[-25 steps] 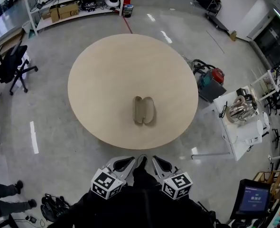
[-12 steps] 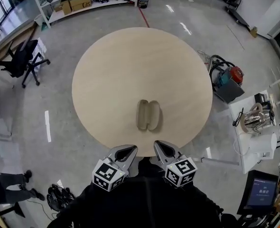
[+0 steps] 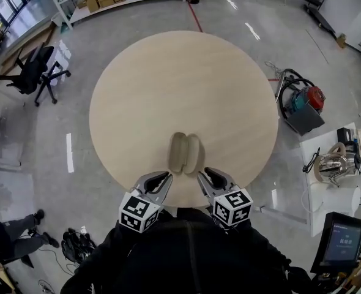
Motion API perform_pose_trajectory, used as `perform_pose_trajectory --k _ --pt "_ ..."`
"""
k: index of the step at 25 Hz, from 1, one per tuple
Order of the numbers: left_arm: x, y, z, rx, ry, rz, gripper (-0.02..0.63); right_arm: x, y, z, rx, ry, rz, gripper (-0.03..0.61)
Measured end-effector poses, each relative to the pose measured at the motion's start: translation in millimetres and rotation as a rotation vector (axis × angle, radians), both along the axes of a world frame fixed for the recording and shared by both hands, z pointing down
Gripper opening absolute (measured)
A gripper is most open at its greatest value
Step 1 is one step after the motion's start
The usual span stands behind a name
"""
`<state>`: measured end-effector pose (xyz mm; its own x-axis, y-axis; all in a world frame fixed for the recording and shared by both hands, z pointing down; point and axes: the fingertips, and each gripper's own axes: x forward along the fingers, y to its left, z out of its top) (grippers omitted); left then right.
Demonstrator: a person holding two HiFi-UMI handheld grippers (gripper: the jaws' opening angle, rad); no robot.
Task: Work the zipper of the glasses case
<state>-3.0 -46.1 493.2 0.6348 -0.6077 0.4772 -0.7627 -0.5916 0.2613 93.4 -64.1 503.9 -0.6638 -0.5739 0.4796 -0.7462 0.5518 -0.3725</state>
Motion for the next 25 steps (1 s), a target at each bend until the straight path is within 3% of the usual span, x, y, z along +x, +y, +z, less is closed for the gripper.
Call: perform_pose_trajectory --k 5,11,18,25 --pt "-13 -24 34 -0.074 -0.031 -0.057 0.071 10 -23 26 -0.072 -0.010 0.008 0.112" --pt "-20 -45 81 -0.163 -0.105 0.003 0.125 13 -53 52 -0.150 -0.010 0.068 0.172" --pt "-29 -66 126 -0.372 0.002 0.022 0.186 3 -63 95 -0.296 -0.030 0.115 0.178" --pt "-11 -72 151 -0.408 -0.040 0.113 0.196 12 -65 122 -0.372 -0.051 0.160 0.178"
